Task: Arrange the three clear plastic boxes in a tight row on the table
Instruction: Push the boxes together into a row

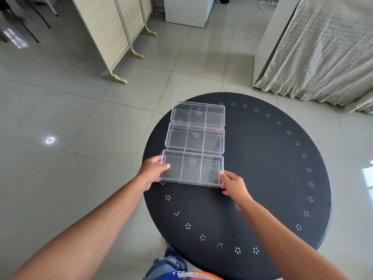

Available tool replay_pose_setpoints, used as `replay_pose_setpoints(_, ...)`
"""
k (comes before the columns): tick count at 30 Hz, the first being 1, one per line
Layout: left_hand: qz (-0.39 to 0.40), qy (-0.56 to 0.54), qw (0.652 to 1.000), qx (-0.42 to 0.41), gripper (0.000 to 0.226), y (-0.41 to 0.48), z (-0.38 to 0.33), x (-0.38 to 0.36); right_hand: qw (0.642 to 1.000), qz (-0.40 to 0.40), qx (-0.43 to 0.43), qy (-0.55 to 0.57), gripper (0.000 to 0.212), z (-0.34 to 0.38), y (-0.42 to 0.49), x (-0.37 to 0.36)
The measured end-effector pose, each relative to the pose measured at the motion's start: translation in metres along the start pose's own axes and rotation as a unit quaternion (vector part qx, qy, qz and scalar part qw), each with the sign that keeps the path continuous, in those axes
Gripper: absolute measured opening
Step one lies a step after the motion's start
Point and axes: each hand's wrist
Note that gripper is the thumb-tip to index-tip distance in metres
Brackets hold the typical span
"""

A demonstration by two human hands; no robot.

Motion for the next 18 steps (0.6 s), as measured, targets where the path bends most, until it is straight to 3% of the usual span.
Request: replay_pose_setpoints(18,0.007,0.009,1.000,-0.016,0.056,0.0082,0.0014,0.0010,1.000,-0.008,0.003,0.003,0.018,0.0024,-0.0039,-0.0015)
Point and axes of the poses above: each hand's wrist, its own y-axis towards the middle knuckle, its own x-axis out of the back of the hand, z = x × y, and after that the axes turned 15 degrees about x, right-handed
